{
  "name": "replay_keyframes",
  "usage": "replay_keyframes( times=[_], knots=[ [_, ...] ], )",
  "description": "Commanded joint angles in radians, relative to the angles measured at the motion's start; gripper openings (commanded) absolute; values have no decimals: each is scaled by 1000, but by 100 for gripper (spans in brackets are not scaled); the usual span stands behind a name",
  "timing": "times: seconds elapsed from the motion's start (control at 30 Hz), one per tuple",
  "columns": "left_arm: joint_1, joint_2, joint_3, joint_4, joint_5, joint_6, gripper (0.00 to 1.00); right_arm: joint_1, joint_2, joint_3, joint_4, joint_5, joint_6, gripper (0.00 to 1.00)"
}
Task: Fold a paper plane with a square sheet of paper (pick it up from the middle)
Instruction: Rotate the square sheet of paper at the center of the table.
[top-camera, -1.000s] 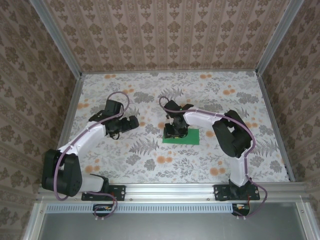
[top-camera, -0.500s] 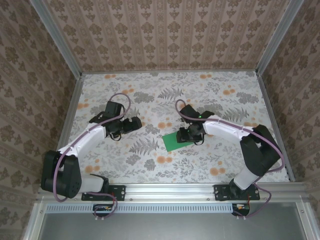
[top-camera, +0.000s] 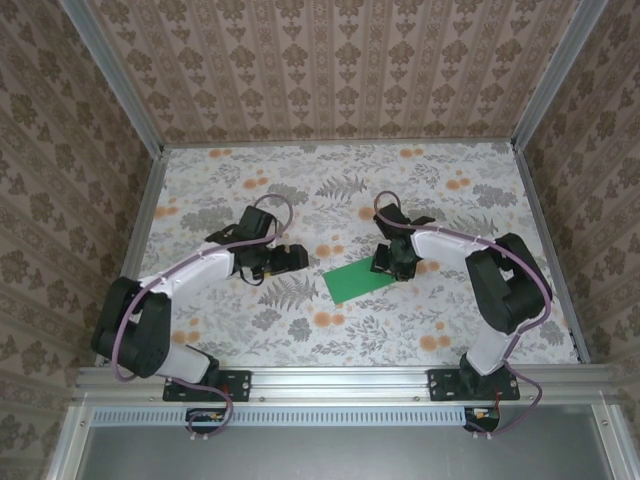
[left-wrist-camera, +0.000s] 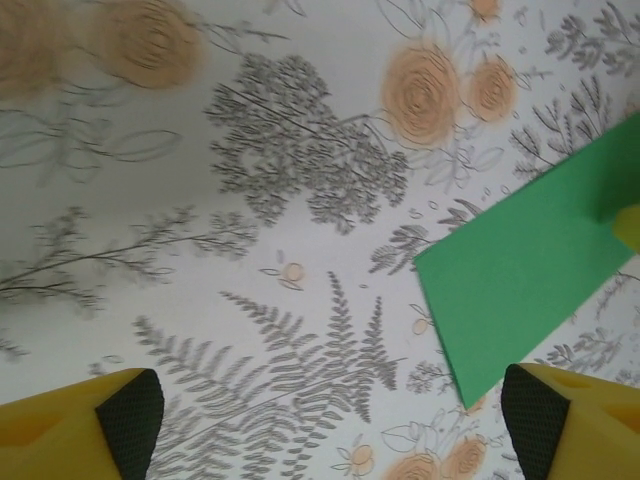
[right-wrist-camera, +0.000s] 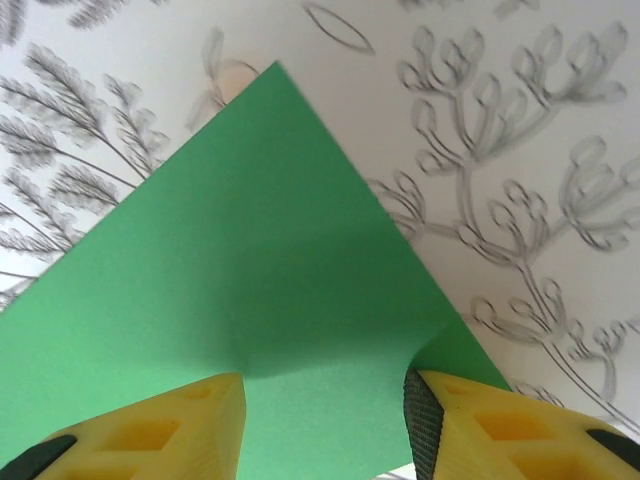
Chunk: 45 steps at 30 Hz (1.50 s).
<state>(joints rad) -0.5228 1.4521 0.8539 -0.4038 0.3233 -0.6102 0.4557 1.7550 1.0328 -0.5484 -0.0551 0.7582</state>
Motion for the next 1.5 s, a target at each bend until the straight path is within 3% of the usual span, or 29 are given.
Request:
replay_keyframes(
  times=[0.0, 0.27, 0.43, 0.67, 0.9, 1.27, 1.47],
  knots=[
    [-27, 40, 44, 40, 65, -10, 87, -5, 74, 30, 47, 13, -56, 47],
    [-59, 131, 68, 76, 134, -25, 76, -3, 182, 161, 88, -80, -348, 47],
    [-83, 169, 77, 80, 166, -33, 68, -6, 220, 227, 87, -134, -417, 46],
    [-109, 199, 72, 89, 182, -60, 63, 4, 136, 246, 63, -136, -333, 48],
    [-138, 192, 45, 114, 149, -119, 58, 88, 78, 237, -56, 63, -212, 58],
    [-77, 114, -46, 147, 88, -206, 55, 223, 180, 310, -161, 186, -197, 83],
    [-68, 116, -63, 173, 121, -219, 55, 229, 244, 351, -199, 210, -213, 86]
  ],
)
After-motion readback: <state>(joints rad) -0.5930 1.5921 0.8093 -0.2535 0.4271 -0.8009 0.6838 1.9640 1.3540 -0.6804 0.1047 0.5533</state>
